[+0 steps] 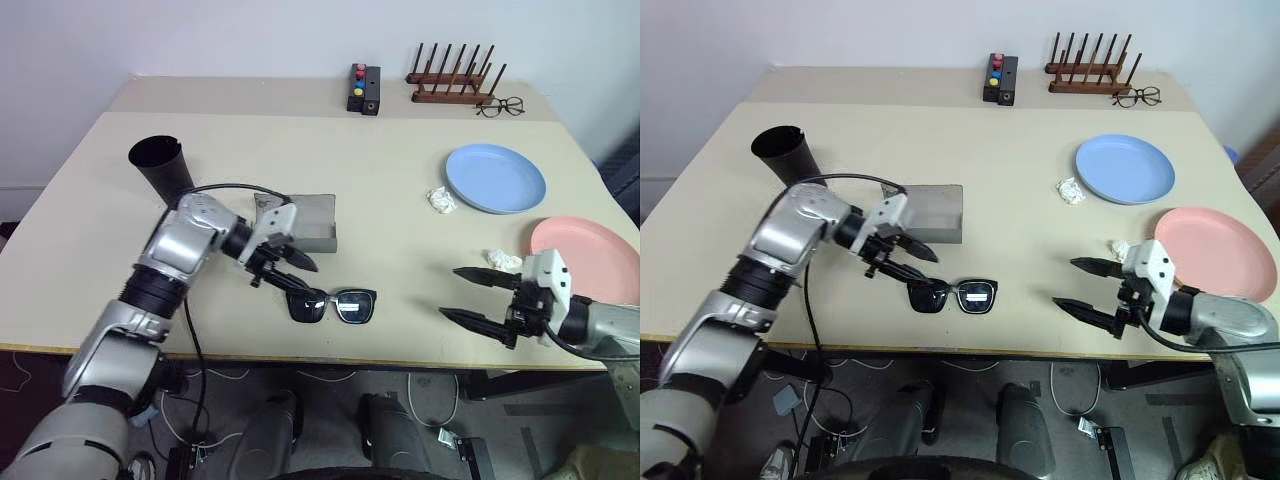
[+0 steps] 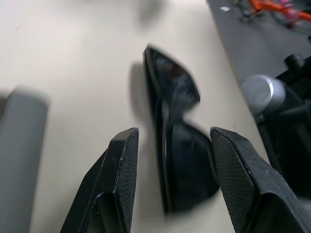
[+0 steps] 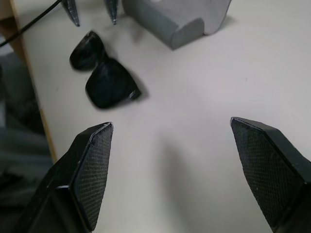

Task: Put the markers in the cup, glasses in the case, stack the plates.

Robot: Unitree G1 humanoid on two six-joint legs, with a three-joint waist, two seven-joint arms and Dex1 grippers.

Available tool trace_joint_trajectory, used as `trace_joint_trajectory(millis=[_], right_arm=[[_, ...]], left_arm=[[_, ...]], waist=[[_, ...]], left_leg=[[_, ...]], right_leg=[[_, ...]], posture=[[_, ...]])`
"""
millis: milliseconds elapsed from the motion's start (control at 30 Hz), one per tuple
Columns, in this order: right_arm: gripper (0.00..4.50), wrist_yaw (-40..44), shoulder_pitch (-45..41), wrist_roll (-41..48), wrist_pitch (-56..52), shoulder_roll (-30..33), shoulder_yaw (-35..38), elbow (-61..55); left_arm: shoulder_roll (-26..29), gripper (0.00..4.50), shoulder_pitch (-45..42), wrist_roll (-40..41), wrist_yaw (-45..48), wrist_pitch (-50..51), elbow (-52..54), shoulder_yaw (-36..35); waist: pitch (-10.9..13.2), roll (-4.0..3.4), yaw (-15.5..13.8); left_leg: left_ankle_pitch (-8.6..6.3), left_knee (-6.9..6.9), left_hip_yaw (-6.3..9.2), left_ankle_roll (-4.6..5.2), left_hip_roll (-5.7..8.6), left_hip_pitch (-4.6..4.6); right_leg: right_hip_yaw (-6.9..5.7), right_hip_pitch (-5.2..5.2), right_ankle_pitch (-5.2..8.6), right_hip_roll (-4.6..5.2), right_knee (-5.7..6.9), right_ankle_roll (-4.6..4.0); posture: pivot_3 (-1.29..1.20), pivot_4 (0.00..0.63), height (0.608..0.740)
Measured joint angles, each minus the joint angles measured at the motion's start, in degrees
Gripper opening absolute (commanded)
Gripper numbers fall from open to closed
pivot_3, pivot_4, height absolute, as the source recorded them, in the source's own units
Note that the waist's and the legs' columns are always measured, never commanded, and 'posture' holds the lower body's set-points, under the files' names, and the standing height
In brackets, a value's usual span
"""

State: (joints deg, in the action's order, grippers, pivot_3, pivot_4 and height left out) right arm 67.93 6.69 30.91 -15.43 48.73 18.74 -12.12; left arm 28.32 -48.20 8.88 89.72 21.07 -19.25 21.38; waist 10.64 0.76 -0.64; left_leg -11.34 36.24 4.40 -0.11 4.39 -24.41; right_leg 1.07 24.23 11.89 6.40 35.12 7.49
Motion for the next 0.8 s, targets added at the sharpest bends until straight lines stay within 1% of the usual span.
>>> trace_joint_trajectory(millis=[233, 367, 600, 800], right_arm=[[3.94, 5.0, -2.1, -0.5, 6.6, 0.6, 1.1, 4.6], [3.94, 7.7, -5.9, -0.5, 8.5, 1.6, 0.8, 7.4], [3.94, 10.8, -11.6, -0.4, 8.6, 1.6, -2.8, 8.9], [3.94, 11.1, -12.6, -0.3, 8.3, 1.3, -4.6, 8.9]], left_arm=[[-2.4, 2.36, -1.5, -1.1, -0.3, -0.2, -3.1, 1.5], [-2.7, 2.36, -1.9, -2.0, -0.1, -0.3, -4.8, 2.3], [-2.6, 2.36, -2.2, -2.9, 0.3, -0.5, -5.5, 2.6], [-2.3, 2.36, -2.2, -3.4, 1.1, -0.1, -5.1, 2.6]], waist=[[0.0, -0.01, 0.4], [0.0, 0.00, 0.1], [0.0, 0.00, 0.0], [0.0, 0.00, 0.0]], left_leg=[[0.00, -0.04, -0.01, 0.00, -0.03, 0.03], [0.00, -0.02, -0.01, 0.00, -0.02, 0.03], [0.00, -0.02, -0.01, 0.00, -0.02, 0.02], [0.00, -0.01, -0.01, 0.00, -0.01, 0.02]], right_leg=[[0.01, 0.00, 0.00, -0.02, 0.00, 0.01], [0.00, 0.00, 0.00, -0.02, 0.01, 0.01], [0.00, 0.00, 0.00, 0.00, 0.00, 0.01], [0.00, 0.01, 0.00, 0.01, 0.00, 0.01]], posture=[[0.00, 0.150, 0.740], [0.00, 0.150, 0.740], [0.00, 0.150, 0.740], [0.00, 0.150, 0.740]])
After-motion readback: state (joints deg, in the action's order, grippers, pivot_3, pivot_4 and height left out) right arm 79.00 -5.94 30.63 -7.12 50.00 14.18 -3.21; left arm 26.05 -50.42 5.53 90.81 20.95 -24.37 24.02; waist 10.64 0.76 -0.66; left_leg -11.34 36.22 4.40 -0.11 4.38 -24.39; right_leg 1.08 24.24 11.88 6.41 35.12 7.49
